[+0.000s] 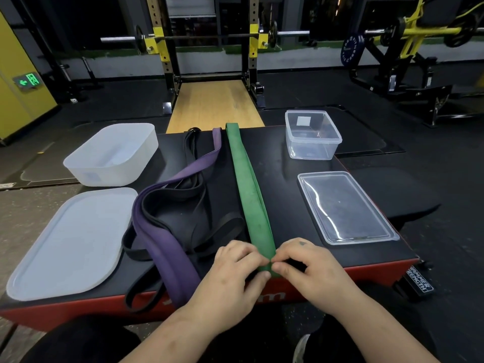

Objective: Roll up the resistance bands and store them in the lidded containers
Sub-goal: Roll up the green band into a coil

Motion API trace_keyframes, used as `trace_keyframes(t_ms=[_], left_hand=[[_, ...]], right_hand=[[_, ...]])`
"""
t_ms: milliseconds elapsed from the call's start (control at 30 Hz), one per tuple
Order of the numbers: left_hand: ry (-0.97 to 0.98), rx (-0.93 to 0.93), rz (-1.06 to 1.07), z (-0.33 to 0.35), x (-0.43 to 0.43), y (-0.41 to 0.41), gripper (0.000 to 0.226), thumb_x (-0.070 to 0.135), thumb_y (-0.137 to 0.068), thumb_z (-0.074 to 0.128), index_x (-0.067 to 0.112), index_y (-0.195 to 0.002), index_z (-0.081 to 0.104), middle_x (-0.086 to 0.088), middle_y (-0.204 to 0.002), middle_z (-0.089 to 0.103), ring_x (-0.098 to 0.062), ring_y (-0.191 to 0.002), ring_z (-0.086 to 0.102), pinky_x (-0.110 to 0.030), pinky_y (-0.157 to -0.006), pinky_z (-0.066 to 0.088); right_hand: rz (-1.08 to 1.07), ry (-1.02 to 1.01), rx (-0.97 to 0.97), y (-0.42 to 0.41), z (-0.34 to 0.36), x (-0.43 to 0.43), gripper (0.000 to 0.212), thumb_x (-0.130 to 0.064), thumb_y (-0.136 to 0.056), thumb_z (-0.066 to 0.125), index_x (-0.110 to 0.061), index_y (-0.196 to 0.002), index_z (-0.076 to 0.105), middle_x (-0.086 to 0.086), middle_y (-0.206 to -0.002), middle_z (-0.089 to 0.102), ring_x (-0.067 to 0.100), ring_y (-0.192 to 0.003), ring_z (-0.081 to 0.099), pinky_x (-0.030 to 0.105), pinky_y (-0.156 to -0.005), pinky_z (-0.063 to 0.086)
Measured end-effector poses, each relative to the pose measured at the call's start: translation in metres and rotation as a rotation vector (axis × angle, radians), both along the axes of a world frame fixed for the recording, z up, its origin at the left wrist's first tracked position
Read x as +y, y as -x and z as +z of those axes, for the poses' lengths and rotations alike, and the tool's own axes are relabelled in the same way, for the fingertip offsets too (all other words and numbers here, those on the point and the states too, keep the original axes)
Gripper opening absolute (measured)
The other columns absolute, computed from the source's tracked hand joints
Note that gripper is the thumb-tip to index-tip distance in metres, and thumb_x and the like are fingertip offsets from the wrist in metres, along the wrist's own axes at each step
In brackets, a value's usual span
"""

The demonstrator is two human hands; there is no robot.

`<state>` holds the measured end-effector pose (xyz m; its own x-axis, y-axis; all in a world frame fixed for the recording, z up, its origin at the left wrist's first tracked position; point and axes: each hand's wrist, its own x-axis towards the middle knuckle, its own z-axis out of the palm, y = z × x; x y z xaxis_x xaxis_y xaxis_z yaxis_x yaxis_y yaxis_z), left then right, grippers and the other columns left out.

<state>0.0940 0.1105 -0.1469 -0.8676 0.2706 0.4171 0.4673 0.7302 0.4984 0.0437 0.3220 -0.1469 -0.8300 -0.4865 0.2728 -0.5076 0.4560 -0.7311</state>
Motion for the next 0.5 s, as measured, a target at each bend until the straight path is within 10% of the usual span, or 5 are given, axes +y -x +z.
trace_keyframes(t_ms=[500], left_hand=[[0.125, -0.010, 0.052, -0.007, -0.001, 0.006, 0.033, 0.052, -0.091, 0.060, 0.029, -0.113, 0.069, 0.014, -0.104, 0.048, -0.011, -0.104, 0.048, -0.034, -0.092, 0.044]], right_hand=[[0.050, -0.226, 0.049, 0.000, -0.003, 0.009, 0.039, -0.049, -0.084, 0.074, -0.039, -0.121, 0.069, -0.026, -0.111, 0.049, 0.000, -0.115, 0.050, 0.015, -0.098, 0.039]])
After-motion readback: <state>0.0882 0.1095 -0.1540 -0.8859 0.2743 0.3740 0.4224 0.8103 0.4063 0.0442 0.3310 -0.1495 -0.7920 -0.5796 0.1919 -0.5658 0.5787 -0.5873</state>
